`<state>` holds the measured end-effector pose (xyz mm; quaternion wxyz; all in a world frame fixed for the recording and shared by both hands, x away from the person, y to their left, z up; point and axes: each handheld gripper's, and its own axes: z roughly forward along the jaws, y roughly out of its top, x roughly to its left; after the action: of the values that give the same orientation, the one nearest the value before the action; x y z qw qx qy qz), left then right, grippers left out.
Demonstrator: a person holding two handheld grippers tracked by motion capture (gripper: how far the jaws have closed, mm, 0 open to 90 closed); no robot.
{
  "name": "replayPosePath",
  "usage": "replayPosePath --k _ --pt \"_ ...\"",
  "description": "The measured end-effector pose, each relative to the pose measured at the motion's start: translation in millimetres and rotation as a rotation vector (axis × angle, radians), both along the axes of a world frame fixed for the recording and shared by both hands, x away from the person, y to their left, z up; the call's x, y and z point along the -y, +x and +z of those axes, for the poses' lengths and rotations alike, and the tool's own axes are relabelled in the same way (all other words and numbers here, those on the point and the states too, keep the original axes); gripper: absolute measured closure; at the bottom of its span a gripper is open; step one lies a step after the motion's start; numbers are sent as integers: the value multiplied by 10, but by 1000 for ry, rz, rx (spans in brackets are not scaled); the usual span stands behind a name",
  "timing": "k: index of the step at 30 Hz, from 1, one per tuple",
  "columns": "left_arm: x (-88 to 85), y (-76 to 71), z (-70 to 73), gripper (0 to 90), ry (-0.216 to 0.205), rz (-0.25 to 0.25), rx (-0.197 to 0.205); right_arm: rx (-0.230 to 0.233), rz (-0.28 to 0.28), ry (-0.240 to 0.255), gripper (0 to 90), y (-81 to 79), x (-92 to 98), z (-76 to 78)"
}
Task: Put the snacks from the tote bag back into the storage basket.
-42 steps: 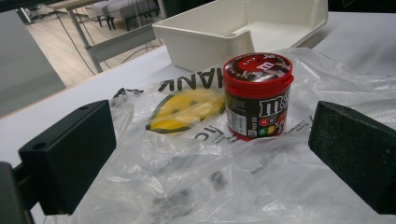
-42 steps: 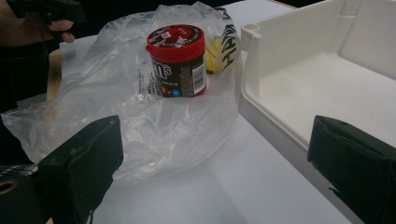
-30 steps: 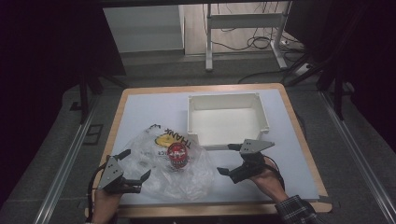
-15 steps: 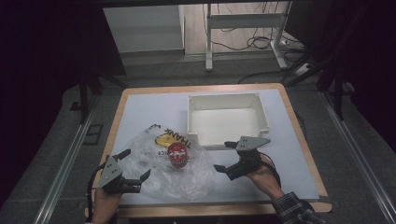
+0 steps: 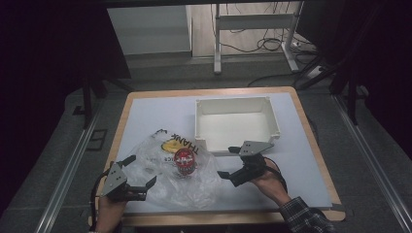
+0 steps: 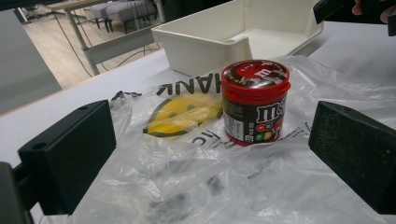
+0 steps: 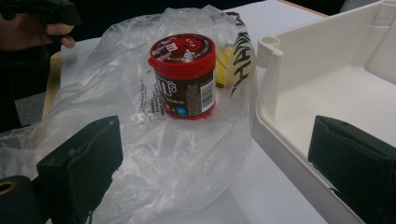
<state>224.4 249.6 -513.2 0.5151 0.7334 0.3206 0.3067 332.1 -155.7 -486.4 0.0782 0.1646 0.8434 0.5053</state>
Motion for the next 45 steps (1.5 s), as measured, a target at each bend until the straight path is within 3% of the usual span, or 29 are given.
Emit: replayPosePath --k 36,45 --pt "11 -7 1 7 10 -3 6 -60 11 4 36 144 -257 -4" --pt "14 -7 2 7 15 -5 6 -58 26 -26 35 169 -349 -16"
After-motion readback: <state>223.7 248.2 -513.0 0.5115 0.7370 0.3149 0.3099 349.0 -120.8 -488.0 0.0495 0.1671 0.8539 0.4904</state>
